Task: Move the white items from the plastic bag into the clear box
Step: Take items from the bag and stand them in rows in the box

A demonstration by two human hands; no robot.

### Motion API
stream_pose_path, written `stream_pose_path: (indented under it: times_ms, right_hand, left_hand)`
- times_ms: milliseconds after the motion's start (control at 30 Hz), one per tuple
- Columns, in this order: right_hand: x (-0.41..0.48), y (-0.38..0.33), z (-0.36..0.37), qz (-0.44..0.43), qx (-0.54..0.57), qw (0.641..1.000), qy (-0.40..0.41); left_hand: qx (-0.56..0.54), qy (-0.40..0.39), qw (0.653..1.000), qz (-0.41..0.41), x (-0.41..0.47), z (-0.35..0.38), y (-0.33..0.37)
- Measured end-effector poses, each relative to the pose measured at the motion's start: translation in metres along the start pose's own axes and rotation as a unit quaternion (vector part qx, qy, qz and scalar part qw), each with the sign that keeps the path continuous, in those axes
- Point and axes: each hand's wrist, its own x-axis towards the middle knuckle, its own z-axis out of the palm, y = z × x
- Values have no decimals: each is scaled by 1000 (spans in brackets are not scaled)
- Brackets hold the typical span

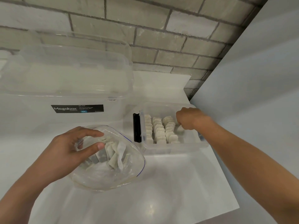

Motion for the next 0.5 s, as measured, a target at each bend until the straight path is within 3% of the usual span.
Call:
stream_pose_path:
  times_ms: [133,500]
  right_hand:
    - [3,-1,1,-2,-29,1000,4]
    - [1,2,15,46,-96,988,114]
  left_hand:
    - [0,4,1000,-10,-2,-1,1]
    - [-2,12,1000,-12,-3,0,6]
